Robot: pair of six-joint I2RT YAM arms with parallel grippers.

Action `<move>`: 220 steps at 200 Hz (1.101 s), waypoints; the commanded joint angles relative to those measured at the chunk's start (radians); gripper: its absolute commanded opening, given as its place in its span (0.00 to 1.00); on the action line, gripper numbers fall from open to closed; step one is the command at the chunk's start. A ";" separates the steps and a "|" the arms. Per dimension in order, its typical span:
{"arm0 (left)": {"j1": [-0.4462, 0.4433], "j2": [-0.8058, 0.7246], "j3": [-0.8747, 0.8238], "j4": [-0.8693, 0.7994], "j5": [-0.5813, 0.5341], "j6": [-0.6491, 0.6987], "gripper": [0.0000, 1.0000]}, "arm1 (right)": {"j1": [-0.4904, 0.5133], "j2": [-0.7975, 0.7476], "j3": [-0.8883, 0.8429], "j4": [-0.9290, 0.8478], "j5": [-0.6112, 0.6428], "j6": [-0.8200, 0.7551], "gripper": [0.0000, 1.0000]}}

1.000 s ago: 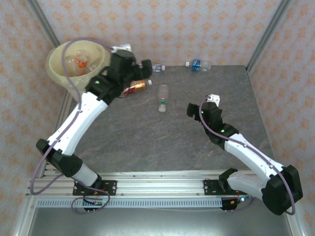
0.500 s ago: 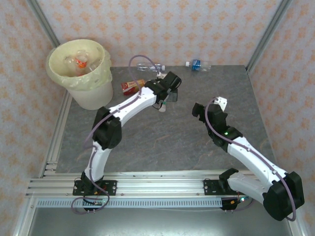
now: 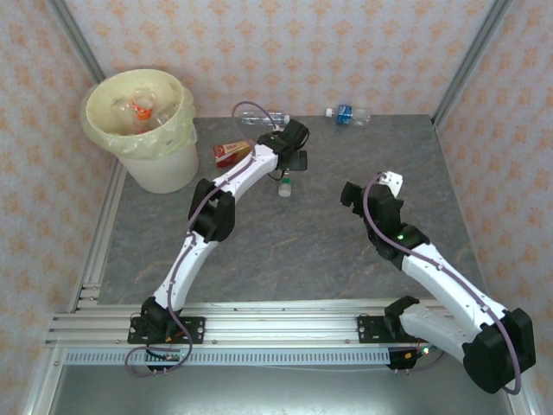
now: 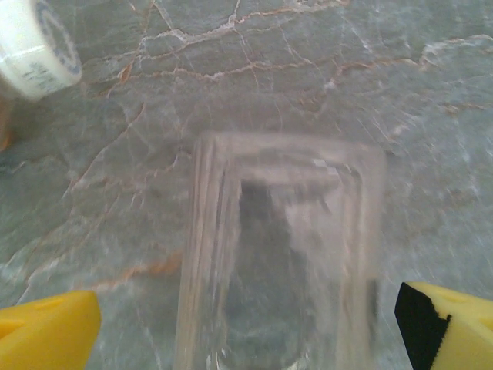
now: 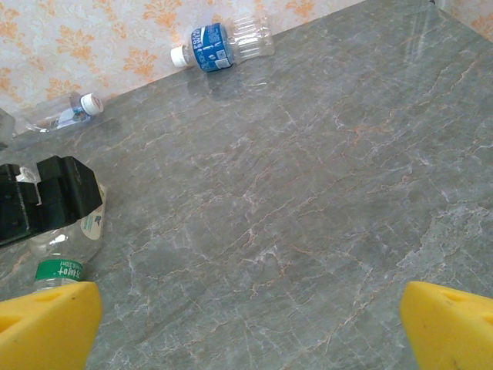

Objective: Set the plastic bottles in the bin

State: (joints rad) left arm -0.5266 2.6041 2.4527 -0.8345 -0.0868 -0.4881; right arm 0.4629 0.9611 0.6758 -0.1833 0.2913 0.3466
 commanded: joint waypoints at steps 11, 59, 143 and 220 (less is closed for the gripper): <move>-0.003 0.053 0.085 -0.042 0.013 0.074 0.93 | -0.006 -0.026 -0.015 -0.034 0.036 -0.013 0.99; -0.003 0.052 0.073 -0.041 0.051 0.118 0.77 | -0.009 -0.027 -0.015 -0.025 0.026 -0.023 0.99; -0.003 -0.110 -0.176 0.086 0.065 0.141 0.60 | -0.010 -0.032 -0.021 0.046 -0.128 -0.088 1.00; -0.004 -0.258 -0.359 0.189 0.107 0.104 0.50 | -0.008 -0.038 -0.050 0.169 -0.344 -0.167 0.99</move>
State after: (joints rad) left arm -0.5236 2.4554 2.1410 -0.7128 -0.0013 -0.3668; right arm 0.4572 0.9398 0.6495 -0.0959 0.0330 0.2134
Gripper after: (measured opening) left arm 0.586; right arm 0.995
